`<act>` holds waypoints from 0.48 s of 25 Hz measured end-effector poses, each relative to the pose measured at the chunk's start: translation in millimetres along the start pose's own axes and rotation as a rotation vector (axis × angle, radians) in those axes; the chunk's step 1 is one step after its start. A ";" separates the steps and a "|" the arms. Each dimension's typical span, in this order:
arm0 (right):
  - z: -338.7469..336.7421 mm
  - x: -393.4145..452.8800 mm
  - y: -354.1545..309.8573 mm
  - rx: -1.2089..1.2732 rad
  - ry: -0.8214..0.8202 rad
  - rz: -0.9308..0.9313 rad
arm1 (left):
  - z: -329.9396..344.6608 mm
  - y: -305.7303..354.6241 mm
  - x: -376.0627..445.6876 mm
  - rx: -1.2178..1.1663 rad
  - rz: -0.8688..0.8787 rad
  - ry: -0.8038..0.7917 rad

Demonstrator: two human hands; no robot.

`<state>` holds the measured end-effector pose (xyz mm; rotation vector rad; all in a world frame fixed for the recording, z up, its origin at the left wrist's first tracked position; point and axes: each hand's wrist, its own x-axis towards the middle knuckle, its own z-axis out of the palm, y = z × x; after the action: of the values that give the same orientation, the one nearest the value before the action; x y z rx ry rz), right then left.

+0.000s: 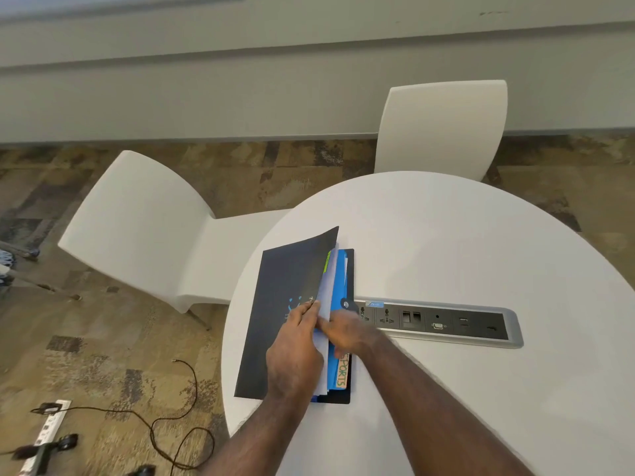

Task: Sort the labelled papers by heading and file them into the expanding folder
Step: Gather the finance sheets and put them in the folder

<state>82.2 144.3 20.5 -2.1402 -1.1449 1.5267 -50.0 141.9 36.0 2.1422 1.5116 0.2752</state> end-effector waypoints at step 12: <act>-22.4 -7.1 102.0 -0.089 0.520 0.001 | 37.4 54.5 -11.1 0.081 0.005 -0.159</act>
<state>146.1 77.6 -28.9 -2.3906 -1.0320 0.8439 7.1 107.1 33.0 2.1741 1.4489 0.0441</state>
